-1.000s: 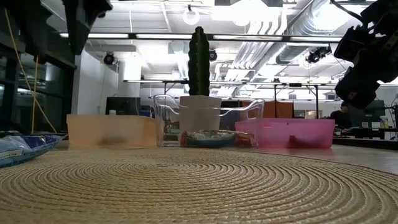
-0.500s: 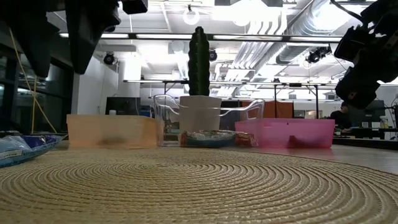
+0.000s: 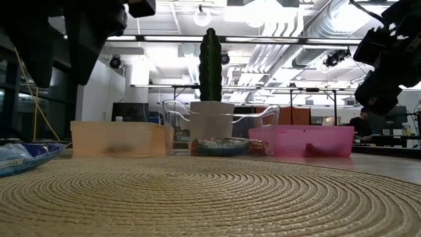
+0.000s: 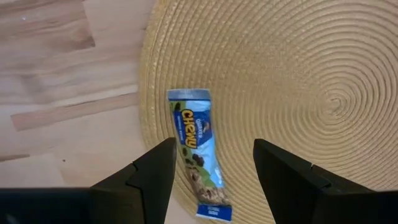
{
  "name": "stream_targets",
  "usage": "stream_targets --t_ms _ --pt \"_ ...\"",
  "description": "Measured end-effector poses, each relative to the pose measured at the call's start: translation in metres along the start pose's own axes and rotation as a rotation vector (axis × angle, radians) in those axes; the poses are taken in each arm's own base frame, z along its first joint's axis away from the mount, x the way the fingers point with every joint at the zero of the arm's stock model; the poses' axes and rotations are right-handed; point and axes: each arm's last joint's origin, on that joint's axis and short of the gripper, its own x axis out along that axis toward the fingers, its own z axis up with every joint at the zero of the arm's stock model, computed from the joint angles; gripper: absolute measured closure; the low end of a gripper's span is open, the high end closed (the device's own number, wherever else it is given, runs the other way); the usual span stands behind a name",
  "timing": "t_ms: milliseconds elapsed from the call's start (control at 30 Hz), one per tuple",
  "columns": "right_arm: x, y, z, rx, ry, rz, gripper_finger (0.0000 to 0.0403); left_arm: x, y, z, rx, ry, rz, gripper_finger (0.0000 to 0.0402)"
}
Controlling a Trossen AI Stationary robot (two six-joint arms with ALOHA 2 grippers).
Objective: Pick and place Granola Bars by type
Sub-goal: Put the blue granola bar into the orange bin
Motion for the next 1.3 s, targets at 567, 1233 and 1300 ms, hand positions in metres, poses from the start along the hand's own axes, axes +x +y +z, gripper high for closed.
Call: stream_targets --t_ms 567,1233,1300 --pt "0.0 0.0 0.0 0.0 0.0 0.0 0.0402 0.001 0.001 -0.002 0.006 -0.005 0.007 0.0147" --pt "0.0 0.0 0.0 0.0 0.002 -0.001 0.0402 0.05 -0.015 -0.014 -0.145 0.058 0.113 0.0071" --pt "0.0 0.0 0.0 0.0 0.002 -0.001 0.0402 0.053 -0.015 -0.014 -0.151 0.057 0.115 0.0071"
